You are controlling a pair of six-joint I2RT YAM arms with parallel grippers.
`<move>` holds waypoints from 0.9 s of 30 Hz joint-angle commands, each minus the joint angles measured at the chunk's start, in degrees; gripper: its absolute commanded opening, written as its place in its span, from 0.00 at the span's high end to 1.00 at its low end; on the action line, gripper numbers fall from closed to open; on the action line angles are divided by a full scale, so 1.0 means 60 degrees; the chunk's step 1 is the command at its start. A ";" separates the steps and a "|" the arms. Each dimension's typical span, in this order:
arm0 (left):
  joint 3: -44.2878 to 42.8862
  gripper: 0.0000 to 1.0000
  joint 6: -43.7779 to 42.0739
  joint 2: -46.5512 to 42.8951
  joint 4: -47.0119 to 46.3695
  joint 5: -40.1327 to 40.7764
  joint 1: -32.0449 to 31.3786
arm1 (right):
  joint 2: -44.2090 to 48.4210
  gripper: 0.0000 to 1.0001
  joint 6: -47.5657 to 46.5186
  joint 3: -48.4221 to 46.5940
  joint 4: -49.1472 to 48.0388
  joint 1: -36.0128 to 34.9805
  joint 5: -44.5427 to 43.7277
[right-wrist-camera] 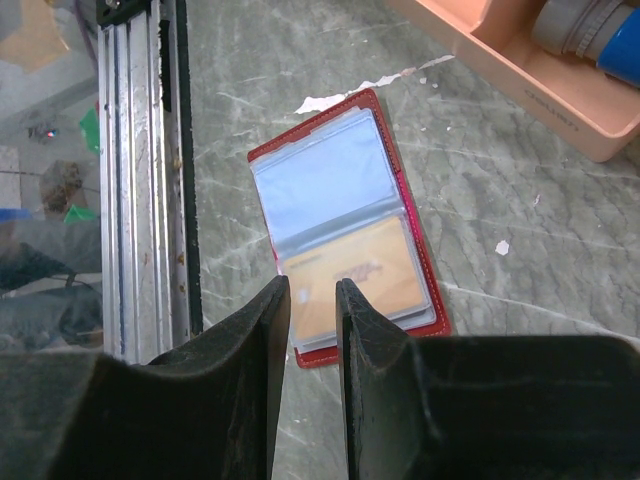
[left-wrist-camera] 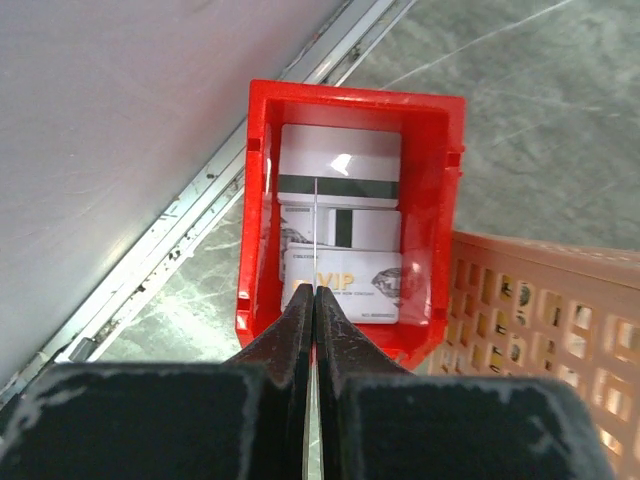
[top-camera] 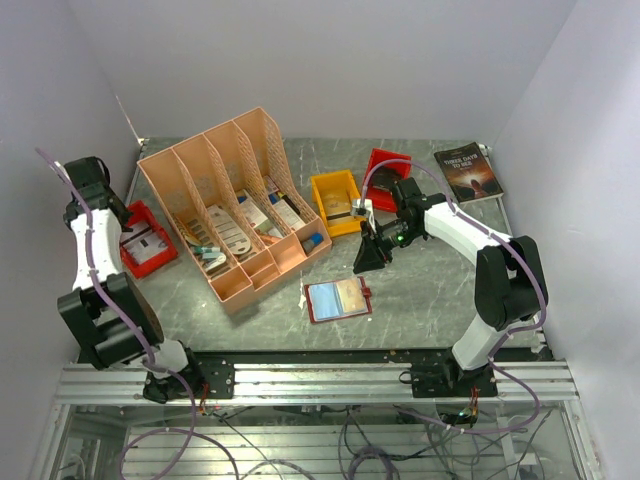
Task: Put the credit cards into the card holder
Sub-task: Pick up the credit card from the storage box.
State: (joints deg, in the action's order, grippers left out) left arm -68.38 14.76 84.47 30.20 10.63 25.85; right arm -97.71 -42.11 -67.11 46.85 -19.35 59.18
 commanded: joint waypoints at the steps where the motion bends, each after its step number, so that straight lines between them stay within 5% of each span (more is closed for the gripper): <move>1: -0.0439 0.93 0.0517 -0.0733 0.0501 -0.0990 0.0073 | -0.0052 0.75 -0.0101 -0.0237 0.0074 -0.0052 0.0149; 18: -0.0534 0.93 0.1796 -0.4866 0.1777 -0.3360 -0.0403 | 0.0384 0.74 -0.0548 -0.0221 0.0273 -0.0041 0.0491; 27: -0.0125 0.93 0.3883 -0.5731 -0.0633 -0.5886 -0.2419 | 0.1286 0.71 -0.0999 -0.0242 0.0461 0.0174 0.1216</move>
State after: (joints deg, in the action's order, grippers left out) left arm -69.47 31.44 51.35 33.82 -15.03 16.53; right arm -94.48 -46.41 -67.79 49.50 -19.20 62.41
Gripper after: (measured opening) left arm 0.068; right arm 0.278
